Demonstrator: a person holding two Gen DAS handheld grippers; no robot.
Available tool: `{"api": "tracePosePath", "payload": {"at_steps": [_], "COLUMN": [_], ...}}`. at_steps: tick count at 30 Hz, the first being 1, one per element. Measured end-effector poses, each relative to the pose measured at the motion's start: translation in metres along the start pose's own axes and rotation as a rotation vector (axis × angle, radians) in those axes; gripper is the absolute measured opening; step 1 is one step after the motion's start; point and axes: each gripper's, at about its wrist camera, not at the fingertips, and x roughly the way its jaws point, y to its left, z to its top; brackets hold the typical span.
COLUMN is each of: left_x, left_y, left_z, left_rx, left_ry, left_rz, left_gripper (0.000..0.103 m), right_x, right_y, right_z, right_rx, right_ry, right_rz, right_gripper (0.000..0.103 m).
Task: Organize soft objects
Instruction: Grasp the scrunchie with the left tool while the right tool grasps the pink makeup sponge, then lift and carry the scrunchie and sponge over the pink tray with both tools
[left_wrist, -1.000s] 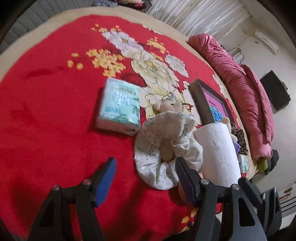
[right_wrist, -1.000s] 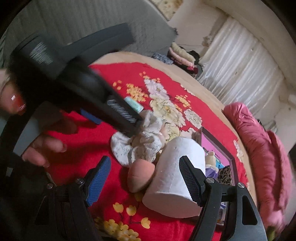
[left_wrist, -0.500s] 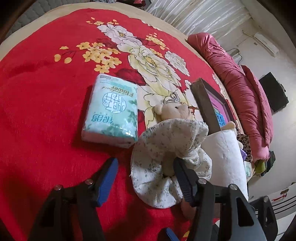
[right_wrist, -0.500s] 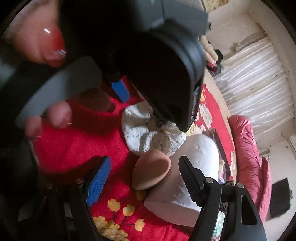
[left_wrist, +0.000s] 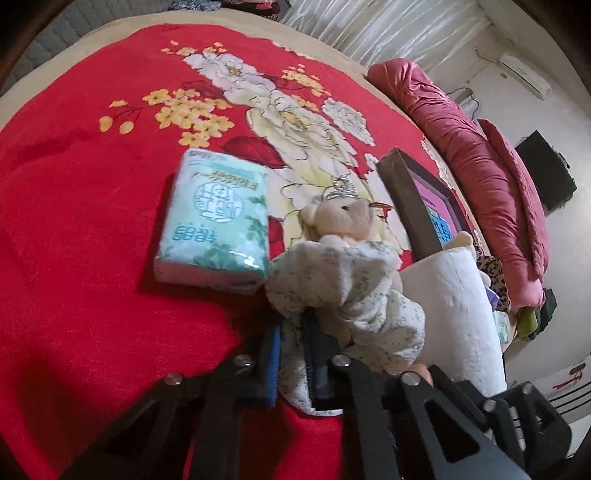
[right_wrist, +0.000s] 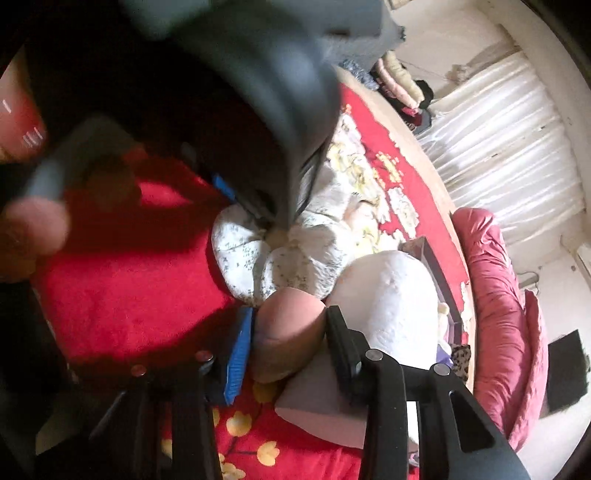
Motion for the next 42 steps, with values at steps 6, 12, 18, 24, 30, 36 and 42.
{"api": "tracePosePath", "payload": {"at_steps": [6,12,18,24,30,36,42], "left_x": [-0.006,-0.027,-0.065,-0.095,-0.115,-0.127,-0.13], "left_y": [-0.006,-0.002,-0.01,-0.024,-0.05,-0.081,-0.118], "left_z": [-0.004,-0.008,-0.013,-0.017,-0.018,-0.022,-0.025], "left_rx": [0.022,-0.016,0.011,0.033,0.075,0.123,0.189], "left_ry": [-0.018,-0.099,-0.226,-0.285,-0.314,-0.323,-0.315], "left_rz": [-0.039,-0.093,-0.091,-0.09,-0.089,-0.096,-0.124], "left_gripper": [0.006,0.006,0.006,0.006,0.006,0.006,0.006], "right_x": [-0.026,-0.04,-0.054,-0.072,-0.088,-0.095,-0.101], "right_y": [-0.03,-0.087,-0.106,-0.105,-0.114,-0.127,-0.147], "right_z": [-0.013,-0.023,-0.036,-0.044,-0.055,-0.07,-0.093], "right_rx": [0.084,0.401,0.557,0.643,0.693,0.753,0.848], "right_ry": [-0.115,-0.211,-0.251,-0.269,-0.298,-0.315,-0.327], "right_rz": [-0.008,0.136,0.13,0.137,0.124,0.094,0.042], "right_gripper": [0.04,0.04,0.04,0.04,0.04,0.041,0.041]}}
